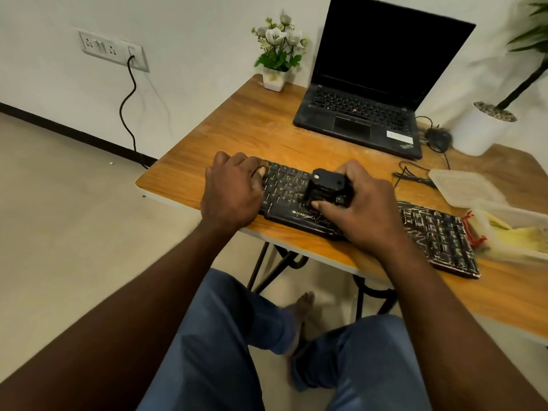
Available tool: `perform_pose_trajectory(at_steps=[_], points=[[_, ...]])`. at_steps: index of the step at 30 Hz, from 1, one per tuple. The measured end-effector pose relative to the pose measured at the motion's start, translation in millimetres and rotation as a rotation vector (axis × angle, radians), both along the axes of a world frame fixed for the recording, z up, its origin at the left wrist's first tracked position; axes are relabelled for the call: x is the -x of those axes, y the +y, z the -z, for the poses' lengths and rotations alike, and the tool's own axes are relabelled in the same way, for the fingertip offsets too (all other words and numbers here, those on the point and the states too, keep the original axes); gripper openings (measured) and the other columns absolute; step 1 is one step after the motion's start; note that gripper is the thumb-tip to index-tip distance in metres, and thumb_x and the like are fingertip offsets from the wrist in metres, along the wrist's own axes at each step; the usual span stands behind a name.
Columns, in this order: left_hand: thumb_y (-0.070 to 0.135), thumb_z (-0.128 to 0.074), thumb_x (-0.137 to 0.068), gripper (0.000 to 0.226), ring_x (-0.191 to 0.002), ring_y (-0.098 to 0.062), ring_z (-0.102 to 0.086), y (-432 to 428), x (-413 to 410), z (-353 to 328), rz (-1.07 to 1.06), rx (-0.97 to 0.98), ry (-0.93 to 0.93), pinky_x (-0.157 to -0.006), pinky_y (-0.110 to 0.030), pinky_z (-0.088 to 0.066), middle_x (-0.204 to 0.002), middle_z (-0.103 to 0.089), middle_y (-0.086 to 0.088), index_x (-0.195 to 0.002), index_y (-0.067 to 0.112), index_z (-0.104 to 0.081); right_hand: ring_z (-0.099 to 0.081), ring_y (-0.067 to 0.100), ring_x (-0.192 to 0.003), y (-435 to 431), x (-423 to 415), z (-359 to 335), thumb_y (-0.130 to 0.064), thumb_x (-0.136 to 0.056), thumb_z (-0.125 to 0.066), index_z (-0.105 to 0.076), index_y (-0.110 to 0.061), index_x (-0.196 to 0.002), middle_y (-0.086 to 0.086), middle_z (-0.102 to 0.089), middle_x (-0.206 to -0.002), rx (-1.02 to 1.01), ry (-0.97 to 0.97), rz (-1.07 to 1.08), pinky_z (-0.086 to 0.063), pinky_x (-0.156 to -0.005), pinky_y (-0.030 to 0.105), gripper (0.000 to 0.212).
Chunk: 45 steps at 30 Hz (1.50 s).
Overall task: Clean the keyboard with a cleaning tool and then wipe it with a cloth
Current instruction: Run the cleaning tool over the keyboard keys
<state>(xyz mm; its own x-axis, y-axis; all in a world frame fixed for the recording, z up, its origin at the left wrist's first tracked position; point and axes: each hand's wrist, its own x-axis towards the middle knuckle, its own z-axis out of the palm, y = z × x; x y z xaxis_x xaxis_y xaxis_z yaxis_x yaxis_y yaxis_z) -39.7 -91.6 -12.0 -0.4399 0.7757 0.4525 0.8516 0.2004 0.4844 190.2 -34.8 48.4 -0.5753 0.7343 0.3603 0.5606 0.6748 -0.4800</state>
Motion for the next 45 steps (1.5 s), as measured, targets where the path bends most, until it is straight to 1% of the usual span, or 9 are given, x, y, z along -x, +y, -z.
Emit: perform_pose_trajectory(at_steps=[7,14,19,23,25,30,34,42,45], points=[[0.026,-0.041,-0.098,0.037,-0.106,-0.026,-0.046,-3.1,-1.0,-3.9,0.001,0.012,-0.022,-0.083,-0.042,-0.038,-0.11,-0.066,-0.002,-0.124,0.02,-0.066,-0.063,0.011,-0.077,0.1,61.5,0.6,-0.027,-0.079,-0.086,-0.046,-0.032,-0.101,-0.01,-0.063,-0.089,-0.009,0.003,-0.158,-0.036,-0.055,0.01,0.046],[0.028,-0.043,-0.097,0.038,-0.106,-0.022,-0.046,-1.5,-0.9,-2.3,-0.014,-0.011,-0.037,-0.084,-0.044,-0.045,-0.113,-0.068,-0.002,-0.125,0.021,-0.068,-0.066,0.009,-0.08,10.8,-9.8,0.9,-0.027,-0.078,-0.089,-0.059,-0.026,-0.107,-0.01,-0.067,-0.092,0.047,0.045,0.021,-0.048,-0.06,0.009,0.041],[0.028,-0.044,-0.096,0.037,-0.105,-0.024,-0.046,0.5,-1.0,-0.6,-0.014,-0.003,-0.022,-0.083,-0.046,-0.045,-0.111,-0.067,-0.002,-0.123,0.019,-0.068,-0.068,0.012,-0.082,2.0,22.4,5.7,-0.028,-0.079,-0.087,-0.058,-0.025,-0.107,-0.008,-0.069,-0.095,0.025,0.078,0.008,-0.059,-0.063,0.03,0.04],[0.027,-0.041,-0.094,0.036,-0.099,-0.025,-0.044,0.0,0.1,1.0,0.013,-0.023,-0.01,-0.077,-0.043,-0.042,-0.103,-0.065,-0.006,-0.117,0.015,-0.066,-0.069,0.015,-0.08,-0.2,63.1,10.8,-0.03,-0.081,-0.085,-0.057,-0.027,-0.109,-0.005,-0.071,-0.095,0.002,0.093,-0.09,-0.059,-0.063,0.037,0.04],[0.027,-0.042,-0.095,0.034,-0.098,-0.025,-0.044,0.4,0.8,1.3,0.017,-0.032,-0.008,-0.076,-0.043,-0.043,-0.102,-0.065,-0.006,-0.116,0.014,-0.066,-0.068,0.016,-0.081,2.3,60.4,10.9,-0.032,-0.081,-0.085,-0.058,-0.029,-0.11,-0.005,-0.071,-0.095,0.009,0.089,-0.101,-0.059,-0.064,0.037,0.039],[0.027,-0.047,-0.096,0.036,-0.103,-0.021,-0.045,2.5,2.8,3.7,0.002,-0.019,-0.019,-0.081,-0.043,-0.044,-0.109,-0.067,-0.002,-0.124,0.02,-0.067,-0.066,0.007,-0.083,3.8,7.1,8.2,-0.03,-0.08,-0.087,-0.063,-0.033,-0.112,-0.012,-0.07,-0.095,0.049,0.046,-0.018,-0.049,-0.065,0.016,0.041],[0.027,-0.046,-0.096,0.038,-0.104,-0.023,-0.046,2.4,2.6,2.5,-0.002,-0.017,-0.013,-0.081,-0.043,-0.044,-0.11,-0.067,-0.003,-0.125,0.019,-0.067,-0.066,0.006,-0.082,6.2,-13.3,2.7,-0.03,-0.079,-0.087,-0.065,-0.033,-0.111,-0.013,-0.07,-0.093,0.069,0.069,0.043,-0.052,-0.066,0.021,0.039],[0.028,-0.041,-0.095,0.036,-0.099,-0.027,-0.046,-0.9,1.1,2.4,0.027,-0.041,0.017,-0.075,-0.043,-0.043,-0.102,-0.065,-0.006,-0.118,0.015,-0.065,-0.067,0.015,-0.083,-2.3,63.4,6.3,-0.03,-0.08,-0.085,-0.059,-0.027,-0.11,-0.006,-0.07,-0.095,0.02,0.07,-0.096,-0.059,-0.067,0.037,0.04],[0.028,-0.043,-0.097,0.035,-0.099,-0.026,-0.046,-1.0,1.6,3.2,0.02,-0.043,0.014,-0.076,-0.044,-0.045,-0.104,-0.067,-0.005,-0.12,0.017,-0.066,-0.065,0.012,-0.084,3.0,49.5,1.7,-0.032,-0.081,-0.085,-0.059,-0.028,-0.11,-0.008,-0.07,-0.096,0.009,0.027,-0.114,-0.058,-0.069,0.033,0.039]])
